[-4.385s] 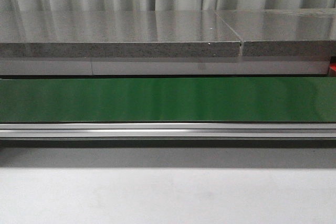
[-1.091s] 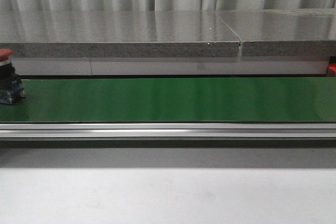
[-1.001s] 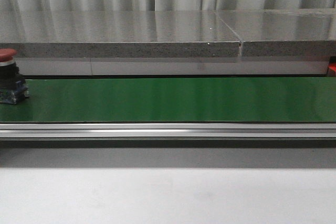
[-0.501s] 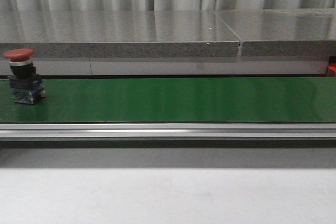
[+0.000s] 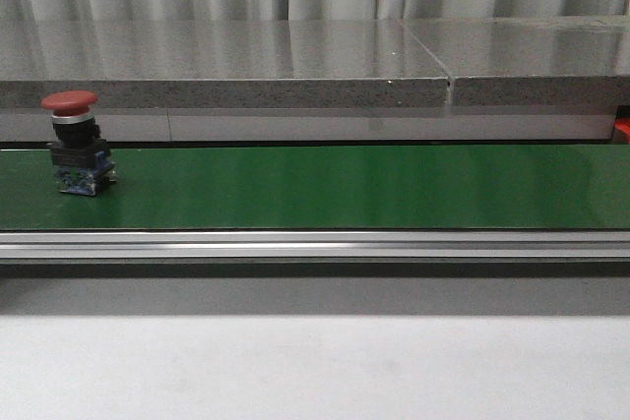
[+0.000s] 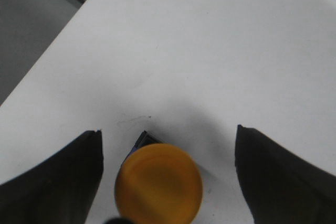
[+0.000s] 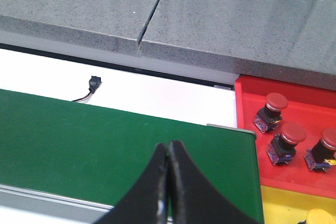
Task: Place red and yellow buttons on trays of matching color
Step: 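Grasp the last yellow-capped push button on the table with the left gripper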
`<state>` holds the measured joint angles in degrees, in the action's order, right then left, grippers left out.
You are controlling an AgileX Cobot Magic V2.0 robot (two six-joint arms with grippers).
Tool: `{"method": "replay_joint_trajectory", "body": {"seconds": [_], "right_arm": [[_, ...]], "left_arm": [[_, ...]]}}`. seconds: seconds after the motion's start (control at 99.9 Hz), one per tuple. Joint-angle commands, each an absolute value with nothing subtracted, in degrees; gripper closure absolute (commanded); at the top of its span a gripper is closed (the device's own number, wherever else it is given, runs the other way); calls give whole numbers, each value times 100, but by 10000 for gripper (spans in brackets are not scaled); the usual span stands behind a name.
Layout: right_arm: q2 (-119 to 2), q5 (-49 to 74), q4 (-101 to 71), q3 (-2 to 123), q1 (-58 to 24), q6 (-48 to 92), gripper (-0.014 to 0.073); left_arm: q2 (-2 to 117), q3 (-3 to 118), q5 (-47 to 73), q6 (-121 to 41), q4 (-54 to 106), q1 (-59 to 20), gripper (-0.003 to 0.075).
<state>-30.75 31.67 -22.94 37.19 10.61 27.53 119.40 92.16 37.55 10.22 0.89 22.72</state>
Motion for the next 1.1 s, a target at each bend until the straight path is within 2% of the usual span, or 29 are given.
{"method": "replay_joint_trajectory", "body": {"seconds": [0.0, 0.09, 0.16, 0.35, 0.471, 0.841, 1.091], "right_arm": [[-3083, 2801, -2353, 3865, 1060, 2797, 662], [-3083, 2801, -2353, 3865, 1060, 2797, 662], [-3083, 2801, -2353, 3865, 1060, 2797, 662], [-3083, 2801, -2353, 3865, 1060, 2797, 662], [-3083, 2801, -2353, 3865, 1060, 2797, 662], [-3083, 2801, -2353, 3865, 1060, 2797, 662], [-3083, 2801, -2353, 3865, 1060, 2797, 662]], "left_arm": [[11757, 9485, 3625, 1005, 111, 2279, 206], [11801, 9485, 3681, 1005, 111, 2279, 219], [11814, 9485, 3722, 1005, 111, 2279, 284], [11804, 9485, 3847, 1005, 111, 2279, 603], [11674, 9485, 3927, 1005, 143, 2279, 739], [10334, 9455, 4332, 953, 354, 1816, 739], [9154, 8677, 4195, 821, 354, 1082, 739]]}}
